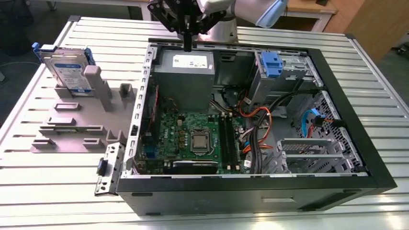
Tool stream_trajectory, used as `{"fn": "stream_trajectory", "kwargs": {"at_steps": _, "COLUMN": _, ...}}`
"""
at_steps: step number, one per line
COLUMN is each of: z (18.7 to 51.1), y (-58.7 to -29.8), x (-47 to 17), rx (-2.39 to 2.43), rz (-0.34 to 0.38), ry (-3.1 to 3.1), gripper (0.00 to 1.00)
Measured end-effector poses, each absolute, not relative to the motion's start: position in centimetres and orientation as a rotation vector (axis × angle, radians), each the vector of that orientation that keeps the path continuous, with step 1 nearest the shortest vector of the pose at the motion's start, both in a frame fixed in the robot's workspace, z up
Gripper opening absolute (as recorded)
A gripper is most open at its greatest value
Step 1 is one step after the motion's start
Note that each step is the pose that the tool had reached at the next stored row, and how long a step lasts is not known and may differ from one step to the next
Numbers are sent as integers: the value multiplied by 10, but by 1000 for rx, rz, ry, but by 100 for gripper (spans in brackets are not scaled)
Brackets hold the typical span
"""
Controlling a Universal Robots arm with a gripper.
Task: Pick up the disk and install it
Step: 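Reach for the disk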
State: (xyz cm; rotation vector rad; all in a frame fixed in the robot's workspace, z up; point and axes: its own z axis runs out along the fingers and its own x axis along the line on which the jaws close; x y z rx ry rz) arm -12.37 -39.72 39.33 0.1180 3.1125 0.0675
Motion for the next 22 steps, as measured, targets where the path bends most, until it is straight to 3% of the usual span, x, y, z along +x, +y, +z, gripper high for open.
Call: {"fn": "stream_trajectory", "kwargs": {"at_steps": 22, "z": 393, "y": -397, "x": -138, "rx": 118, "rz": 68, "ry": 3112, "gripper": 11}}
